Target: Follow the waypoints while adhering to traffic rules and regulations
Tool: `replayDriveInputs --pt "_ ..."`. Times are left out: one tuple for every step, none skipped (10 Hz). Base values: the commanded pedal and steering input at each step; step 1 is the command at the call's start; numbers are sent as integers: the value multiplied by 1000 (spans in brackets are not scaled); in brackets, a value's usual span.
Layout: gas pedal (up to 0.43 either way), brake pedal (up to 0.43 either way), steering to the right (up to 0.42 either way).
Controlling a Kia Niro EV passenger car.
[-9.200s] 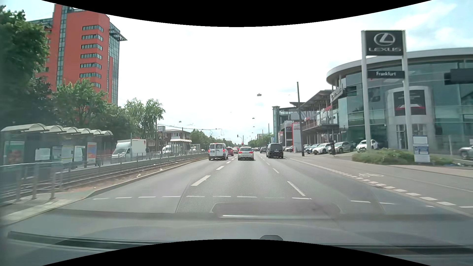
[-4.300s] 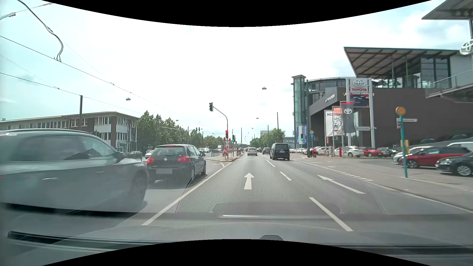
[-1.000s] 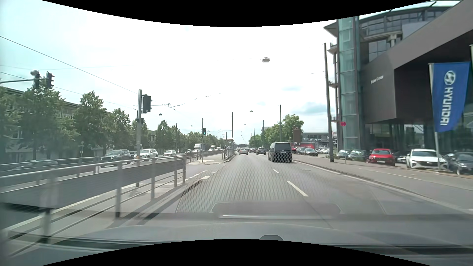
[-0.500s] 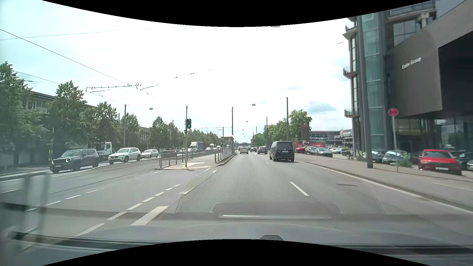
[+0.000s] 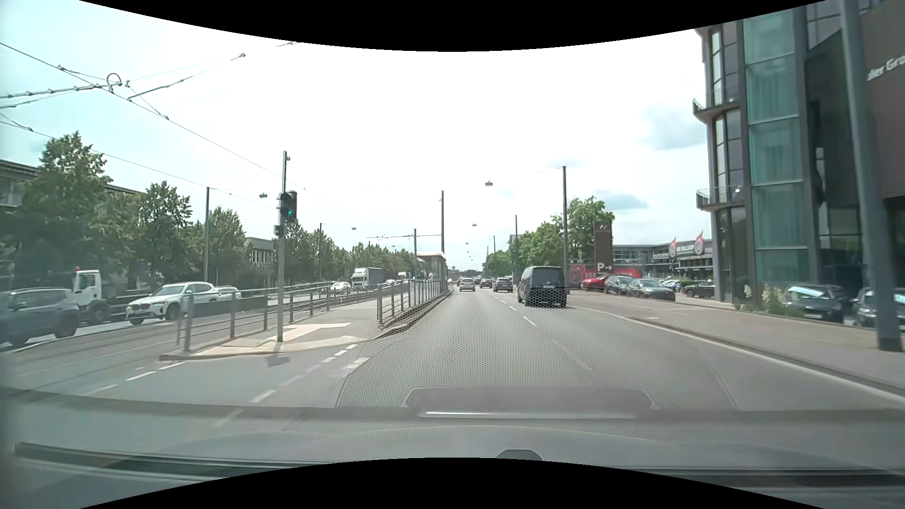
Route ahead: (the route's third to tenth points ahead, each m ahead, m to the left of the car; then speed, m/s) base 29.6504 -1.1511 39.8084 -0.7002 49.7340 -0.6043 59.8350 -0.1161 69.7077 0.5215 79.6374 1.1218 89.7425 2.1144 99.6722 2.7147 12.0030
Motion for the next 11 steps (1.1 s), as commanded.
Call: replayDriveInputs --pt "0 0 -7" --pt "0 0 -7" --pt "0 0 -7" --pt "0 0 -7" --pt "0 0 -7" --pt "0 0 -7" --pt "0 0 -7" --pt "0 0 -7" --pt "0 0 -6" --pt "0 0 -7" --pt "0 0 -6"
